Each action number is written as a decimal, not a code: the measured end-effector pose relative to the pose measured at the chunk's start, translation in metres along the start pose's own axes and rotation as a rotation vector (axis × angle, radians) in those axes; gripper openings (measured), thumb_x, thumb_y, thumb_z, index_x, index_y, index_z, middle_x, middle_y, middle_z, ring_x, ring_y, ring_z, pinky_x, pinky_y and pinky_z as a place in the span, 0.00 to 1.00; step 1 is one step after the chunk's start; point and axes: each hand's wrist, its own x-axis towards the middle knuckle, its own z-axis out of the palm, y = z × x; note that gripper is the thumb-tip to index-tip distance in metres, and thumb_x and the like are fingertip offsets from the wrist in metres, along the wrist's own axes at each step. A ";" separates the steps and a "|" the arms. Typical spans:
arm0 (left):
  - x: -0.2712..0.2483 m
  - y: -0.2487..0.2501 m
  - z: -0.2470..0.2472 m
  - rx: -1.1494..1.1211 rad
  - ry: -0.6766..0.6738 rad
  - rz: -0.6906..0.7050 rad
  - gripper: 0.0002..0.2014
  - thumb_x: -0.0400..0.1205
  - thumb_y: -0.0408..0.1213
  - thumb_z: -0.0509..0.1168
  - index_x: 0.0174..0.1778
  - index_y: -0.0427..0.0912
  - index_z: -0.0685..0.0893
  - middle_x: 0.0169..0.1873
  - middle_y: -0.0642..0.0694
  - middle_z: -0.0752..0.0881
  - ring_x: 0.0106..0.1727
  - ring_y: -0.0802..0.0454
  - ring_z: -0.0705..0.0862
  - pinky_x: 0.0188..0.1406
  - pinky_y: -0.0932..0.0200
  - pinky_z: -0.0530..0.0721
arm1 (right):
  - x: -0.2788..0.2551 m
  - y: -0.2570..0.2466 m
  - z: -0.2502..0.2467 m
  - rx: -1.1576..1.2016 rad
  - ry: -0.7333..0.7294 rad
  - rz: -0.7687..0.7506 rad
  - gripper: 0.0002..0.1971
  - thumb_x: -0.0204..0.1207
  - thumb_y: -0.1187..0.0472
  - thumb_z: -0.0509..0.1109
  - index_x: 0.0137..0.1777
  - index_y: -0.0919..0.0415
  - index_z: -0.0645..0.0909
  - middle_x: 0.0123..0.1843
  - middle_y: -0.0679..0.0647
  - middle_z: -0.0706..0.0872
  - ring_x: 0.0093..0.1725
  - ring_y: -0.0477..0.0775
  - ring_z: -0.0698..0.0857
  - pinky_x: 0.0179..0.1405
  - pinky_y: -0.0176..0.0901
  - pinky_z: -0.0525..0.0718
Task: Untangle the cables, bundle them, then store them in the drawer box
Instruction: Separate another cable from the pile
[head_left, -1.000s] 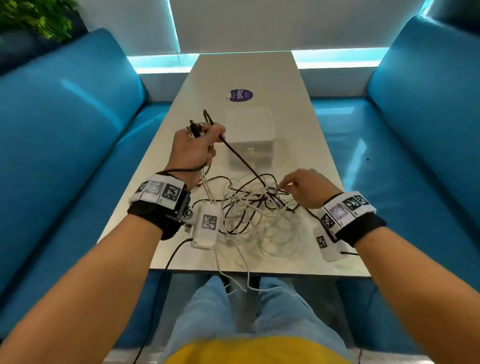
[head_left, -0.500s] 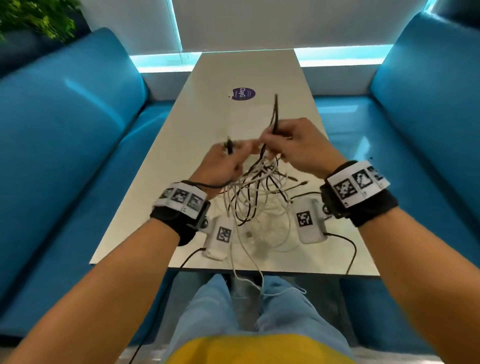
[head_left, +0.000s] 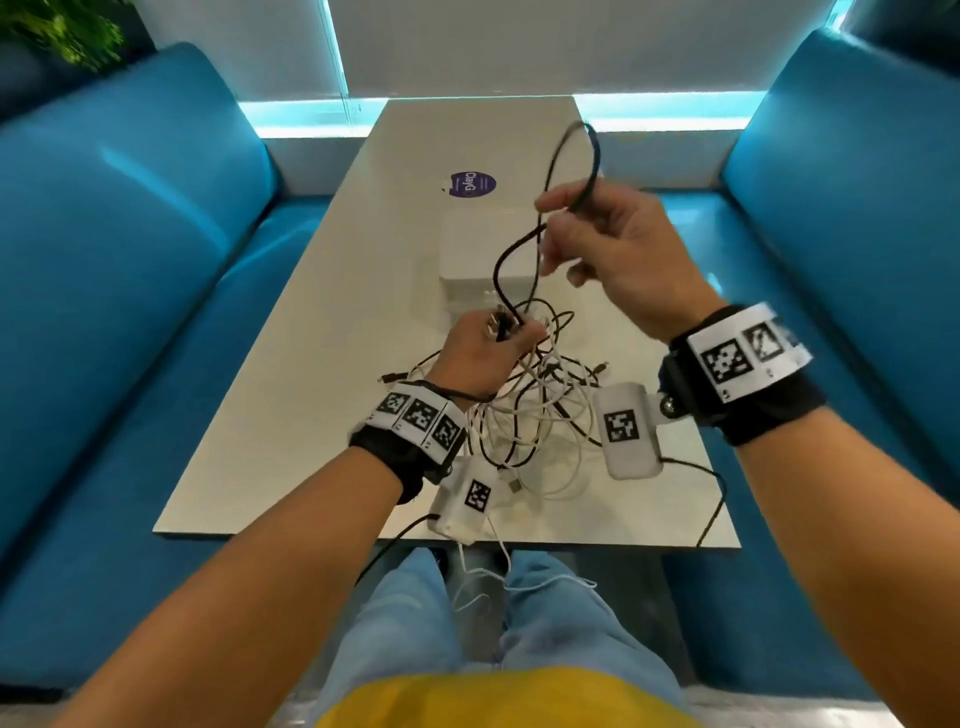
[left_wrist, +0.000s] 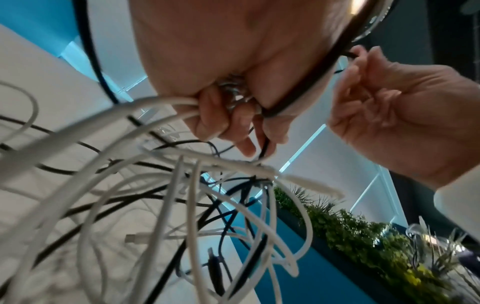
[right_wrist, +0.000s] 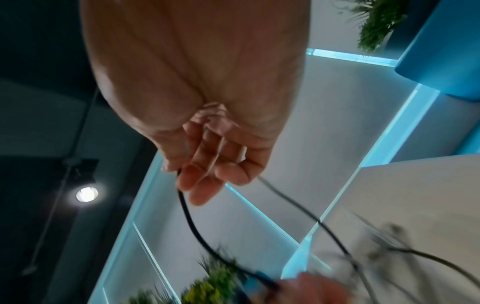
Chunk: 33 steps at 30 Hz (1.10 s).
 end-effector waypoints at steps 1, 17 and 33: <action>0.001 -0.002 -0.002 -0.003 0.020 0.002 0.09 0.80 0.44 0.71 0.42 0.42 0.90 0.34 0.46 0.89 0.37 0.53 0.85 0.43 0.56 0.81 | -0.004 0.010 0.005 -0.044 0.001 0.030 0.08 0.81 0.63 0.68 0.59 0.54 0.79 0.40 0.49 0.85 0.39 0.47 0.87 0.33 0.35 0.79; 0.010 0.041 -0.062 -0.588 0.352 0.001 0.12 0.84 0.38 0.65 0.34 0.43 0.86 0.27 0.51 0.88 0.20 0.58 0.67 0.16 0.67 0.63 | -0.038 0.099 -0.003 -0.807 -0.213 0.330 0.12 0.70 0.49 0.74 0.54 0.43 0.85 0.51 0.49 0.82 0.56 0.55 0.81 0.61 0.52 0.78; -0.016 -0.010 0.010 0.058 -0.072 0.074 0.16 0.78 0.51 0.69 0.37 0.41 0.88 0.29 0.49 0.85 0.32 0.54 0.79 0.40 0.53 0.78 | -0.009 0.009 0.009 -0.181 0.051 0.009 0.04 0.78 0.65 0.72 0.47 0.62 0.88 0.36 0.50 0.88 0.33 0.40 0.85 0.35 0.28 0.79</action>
